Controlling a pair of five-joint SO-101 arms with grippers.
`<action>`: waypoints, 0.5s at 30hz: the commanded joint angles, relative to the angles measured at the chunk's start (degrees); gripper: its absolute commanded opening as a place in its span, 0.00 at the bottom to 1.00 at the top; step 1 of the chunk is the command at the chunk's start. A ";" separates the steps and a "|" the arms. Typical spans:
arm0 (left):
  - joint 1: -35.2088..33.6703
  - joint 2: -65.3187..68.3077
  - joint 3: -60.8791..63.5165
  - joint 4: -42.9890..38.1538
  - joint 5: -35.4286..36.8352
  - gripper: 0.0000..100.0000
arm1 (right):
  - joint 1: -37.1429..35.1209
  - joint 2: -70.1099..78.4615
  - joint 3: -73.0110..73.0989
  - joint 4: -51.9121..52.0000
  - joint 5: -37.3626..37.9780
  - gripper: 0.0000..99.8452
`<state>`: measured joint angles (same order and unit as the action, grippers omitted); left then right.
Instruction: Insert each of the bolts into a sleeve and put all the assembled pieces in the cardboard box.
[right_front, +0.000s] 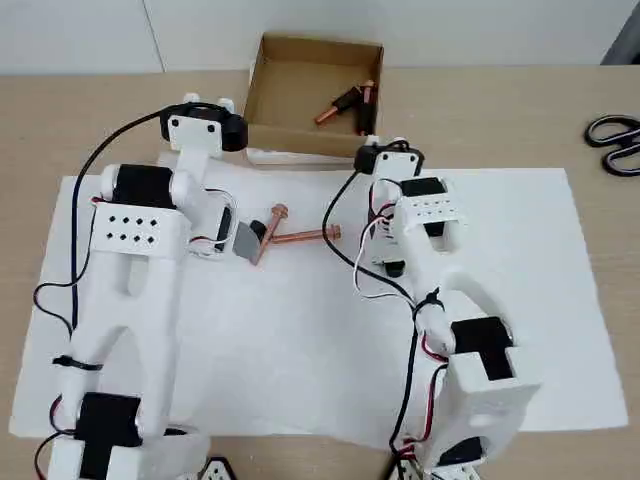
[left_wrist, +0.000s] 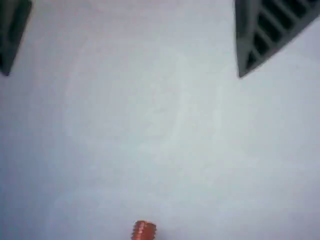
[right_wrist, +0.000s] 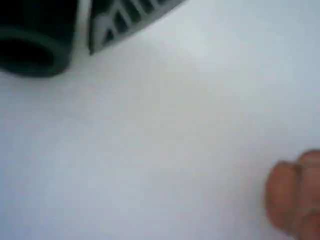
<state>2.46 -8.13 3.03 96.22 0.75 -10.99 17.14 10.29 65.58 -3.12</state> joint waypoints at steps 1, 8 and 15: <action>0.00 0.00 -2.42 0.53 0.35 0.27 | -0.13 1.54 -0.18 -0.84 0.70 0.06; 0.18 0.00 -2.42 0.53 0.35 0.27 | -0.04 1.19 -0.88 -0.22 0.70 0.06; 0.44 0.18 -2.42 0.26 0.09 0.27 | 1.63 1.10 -10.81 9.19 3.87 0.00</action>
<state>2.46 -8.13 3.03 96.22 0.75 -10.20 18.55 4.66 70.86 -0.57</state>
